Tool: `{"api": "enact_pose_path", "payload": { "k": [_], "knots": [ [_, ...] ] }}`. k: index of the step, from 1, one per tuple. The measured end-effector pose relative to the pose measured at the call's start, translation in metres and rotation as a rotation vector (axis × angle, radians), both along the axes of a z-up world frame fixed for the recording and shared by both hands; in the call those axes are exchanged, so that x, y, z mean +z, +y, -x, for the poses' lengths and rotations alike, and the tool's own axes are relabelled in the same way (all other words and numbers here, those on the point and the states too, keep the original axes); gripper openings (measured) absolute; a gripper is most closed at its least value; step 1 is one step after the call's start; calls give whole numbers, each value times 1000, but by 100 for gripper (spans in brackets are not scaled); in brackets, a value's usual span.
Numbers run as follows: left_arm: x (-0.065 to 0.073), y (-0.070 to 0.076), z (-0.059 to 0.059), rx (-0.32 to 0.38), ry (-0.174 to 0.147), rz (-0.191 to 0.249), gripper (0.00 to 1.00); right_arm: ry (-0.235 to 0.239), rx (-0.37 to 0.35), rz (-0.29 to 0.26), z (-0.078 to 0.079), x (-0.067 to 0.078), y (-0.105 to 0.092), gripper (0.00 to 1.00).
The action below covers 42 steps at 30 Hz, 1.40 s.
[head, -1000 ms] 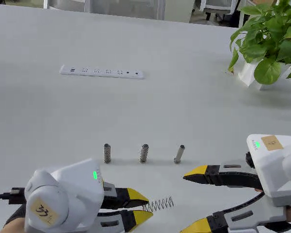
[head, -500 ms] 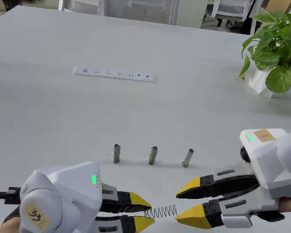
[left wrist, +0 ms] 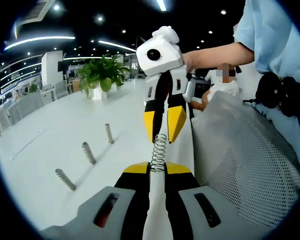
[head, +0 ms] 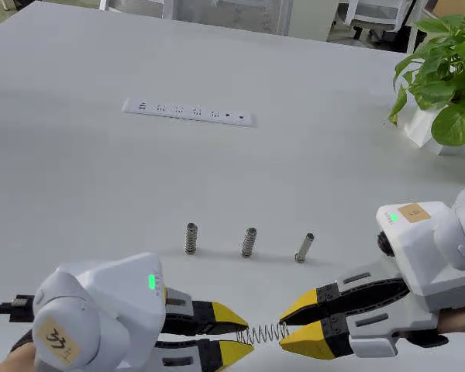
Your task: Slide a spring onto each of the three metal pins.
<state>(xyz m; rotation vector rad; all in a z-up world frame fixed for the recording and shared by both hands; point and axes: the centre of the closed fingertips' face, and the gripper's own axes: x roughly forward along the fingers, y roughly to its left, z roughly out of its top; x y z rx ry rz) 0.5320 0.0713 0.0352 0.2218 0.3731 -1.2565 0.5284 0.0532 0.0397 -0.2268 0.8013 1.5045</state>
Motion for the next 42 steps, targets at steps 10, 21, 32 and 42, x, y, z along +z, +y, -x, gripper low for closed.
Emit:
{"api": "enact_pose_path", "payload": {
  "k": [10,21,32,42],
  "knots": [
    [-1,0,-1,2,2,-1,6,-38,14,19,-1,0,1,7],
    [-7,-4,-3,7,14,-32,6,-108,31,26,-2,10,4,7],
    [-10,-12,-3,7,37,-38,6,-165,47,29,-3,19,8,7],
    [-10,-16,-5,17,57,-23,6,-185,62,40,-5,20,8,7]
  ]
}}
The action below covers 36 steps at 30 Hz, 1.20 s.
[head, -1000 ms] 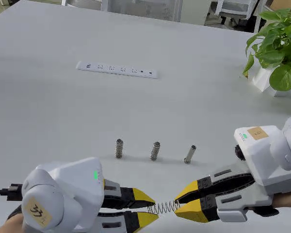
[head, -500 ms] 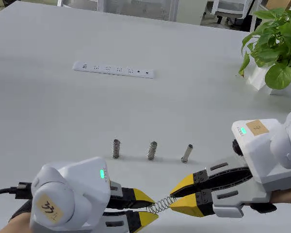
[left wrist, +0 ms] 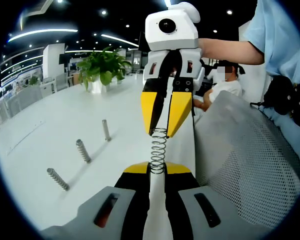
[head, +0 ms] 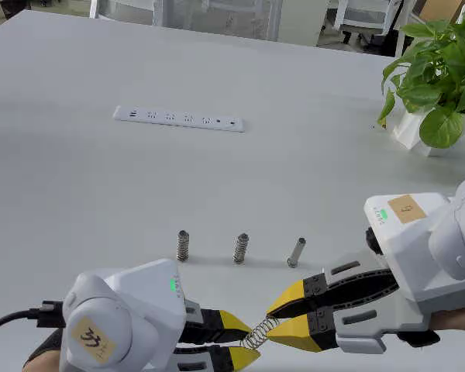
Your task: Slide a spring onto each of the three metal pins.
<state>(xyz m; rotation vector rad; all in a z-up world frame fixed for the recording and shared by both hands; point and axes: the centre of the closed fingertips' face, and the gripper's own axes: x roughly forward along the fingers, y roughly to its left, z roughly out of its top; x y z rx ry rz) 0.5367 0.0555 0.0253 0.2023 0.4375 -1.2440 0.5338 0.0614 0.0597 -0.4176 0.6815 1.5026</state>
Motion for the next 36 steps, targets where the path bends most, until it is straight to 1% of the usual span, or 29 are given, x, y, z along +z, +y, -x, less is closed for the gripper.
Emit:
{"api": "enact_pose_path", "payload": {
  "k": [3,7,8,10,12,13,15,18,22,24,26,31,33,34,36],
  "knots": [
    [0,-1,-1,4,6,6,6,-1,2,6,0,-1,-2,7],
    [1,-2,0,-5,0,5,6,-5,6,7,-1,2,-1,7],
    [2,-3,-1,-5,0,8,6,-13,4,9,-2,2,-2,8],
    [3,-3,-1,-6,-5,7,6,-28,-3,10,-5,3,-2,20],
    [3,-4,-1,-9,-6,7,6,-61,9,45,-10,2,-4,33],
    [3,-4,-2,-10,-7,9,6,-70,20,61,-11,2,-6,34],
    [4,-6,-2,-13,-9,11,6,-91,46,91,-14,2,-8,32],
    [5,-7,-2,-13,-9,15,6,-99,79,116,-16,5,-7,31],
    [6,-10,-3,-16,-10,21,6,-96,178,162,-7,6,-5,28],
    [7,-12,-3,-16,-11,28,6,-107,207,192,-6,3,-5,26],
    [8,-14,-4,-17,-15,35,6,-106,230,219,-7,0,-6,25],
    [13,-19,-5,-11,-15,61,6,-98,287,251,-1,-3,-7,22],
    [14,-21,-6,-7,-15,71,6,-99,298,256,-1,-3,-7,20],
    [15,-22,-7,-3,-10,82,6,-95,303,257,0,-4,-7,19],
    [17,-22,-8,2,-9,91,6,-90,304,265,-1,-6,-7,18]
  ]
}}
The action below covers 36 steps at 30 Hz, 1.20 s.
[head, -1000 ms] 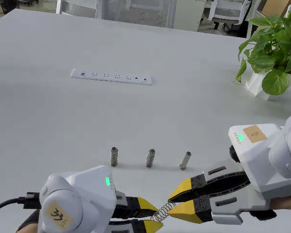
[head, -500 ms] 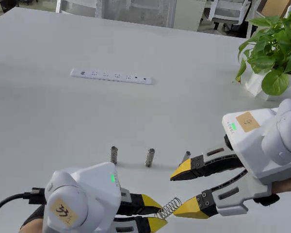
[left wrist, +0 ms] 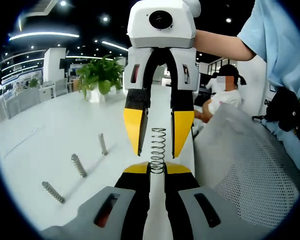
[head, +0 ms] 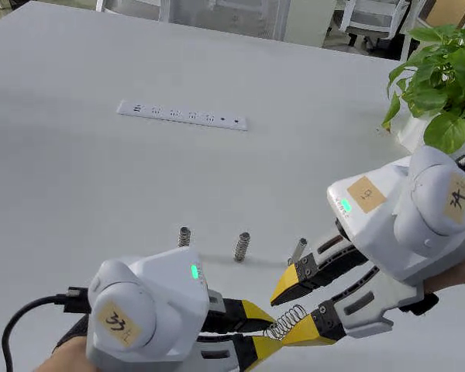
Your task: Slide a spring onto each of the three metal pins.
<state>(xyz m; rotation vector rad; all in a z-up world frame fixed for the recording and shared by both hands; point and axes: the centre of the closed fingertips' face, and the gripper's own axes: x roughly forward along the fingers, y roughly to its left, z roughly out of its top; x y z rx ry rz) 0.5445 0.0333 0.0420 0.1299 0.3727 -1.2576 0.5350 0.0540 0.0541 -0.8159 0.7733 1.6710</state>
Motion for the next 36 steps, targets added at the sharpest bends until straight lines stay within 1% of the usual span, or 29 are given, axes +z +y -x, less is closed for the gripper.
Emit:
{"api": "enact_pose_path", "payload": {
  "k": [4,5,14,19,21,23,24,25,26,28,30,34,36],
  "knots": [
    [1,0,-1,4,4,8,6,-6,16,20,-1,-1,-3,15],
    [1,0,-1,7,8,15,6,-5,20,24,-1,-1,-3,15],
    [3,1,-1,14,11,31,6,0,40,36,3,-2,-2,10],
    [4,1,0,14,11,33,6,-4,42,33,2,-3,-1,8],
    [4,1,0,14,15,36,6,2,41,38,3,-3,-1,8],
    [4,1,0,14,13,35,6,-5,50,43,3,-4,-2,8],
    [3,1,1,13,14,36,6,-4,54,40,4,-3,-2,8],
    [3,1,1,13,15,37,6,-21,71,18,4,-2,1,8],
    [3,1,1,13,14,36,6,-15,72,20,5,-2,0,8],
    [3,1,2,7,23,38,7,-8,71,20,6,-3,-1,7],
    [3,1,3,4,10,30,7,-13,81,17,7,-3,-1,7],
    [2,0,4,5,9,24,7,-7,78,22,7,-4,-1,7],
    [2,0,3,8,0,17,7,-8,76,28,7,-5,-1,7]
  ]
}}
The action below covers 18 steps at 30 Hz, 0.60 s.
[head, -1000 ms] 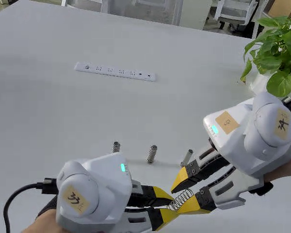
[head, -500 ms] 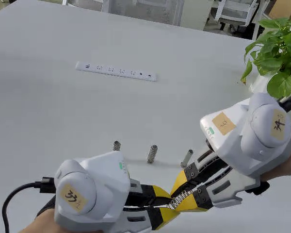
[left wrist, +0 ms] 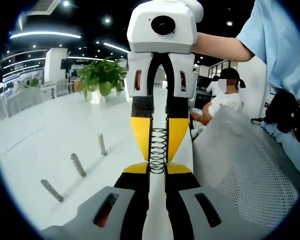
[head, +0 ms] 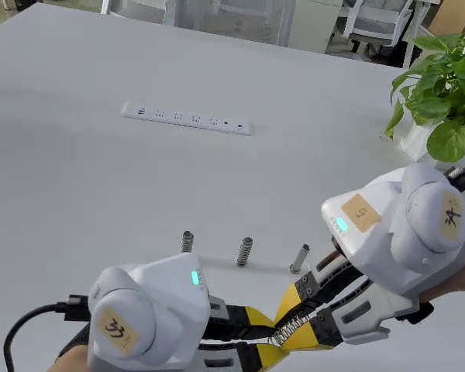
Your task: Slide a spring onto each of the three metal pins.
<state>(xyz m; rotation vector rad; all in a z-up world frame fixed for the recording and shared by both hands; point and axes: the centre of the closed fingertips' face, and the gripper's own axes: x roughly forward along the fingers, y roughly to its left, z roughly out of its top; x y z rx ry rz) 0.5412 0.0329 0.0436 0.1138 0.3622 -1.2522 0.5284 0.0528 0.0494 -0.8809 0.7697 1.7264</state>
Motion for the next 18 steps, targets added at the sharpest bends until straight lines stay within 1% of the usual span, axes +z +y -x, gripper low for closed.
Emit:
{"api": "enact_pose_path", "payload": {
  "k": [4,6,7,9,11,13,16,17,18],
  "knots": [
    [1,1,-2,11,-11,-3,8,-5,-1,1,-2,0,1,7],
    [1,2,-3,16,-14,-3,11,4,-5,3,-1,0,1,7],
    [0,3,-5,25,-21,-9,13,2,-3,3,-1,0,1,7],
    [0,5,-7,33,-20,-11,17,0,-3,6,-1,-1,1,7],
    [0,7,-8,40,-24,-11,17,-4,-9,-1,-2,-1,3,7],
    [1,10,-10,52,-23,-5,19,-14,-16,-6,-5,-1,4,7],
    [-1,14,-12,72,-23,-9,25,-30,-32,-6,-9,-3,4,7],
    [-2,17,-14,85,-19,-8,26,-55,-33,-17,-14,-4,5,7],
    [-3,19,-15,93,-19,-8,29,-53,-38,-15,-15,-4,5,7]
  ]
}}
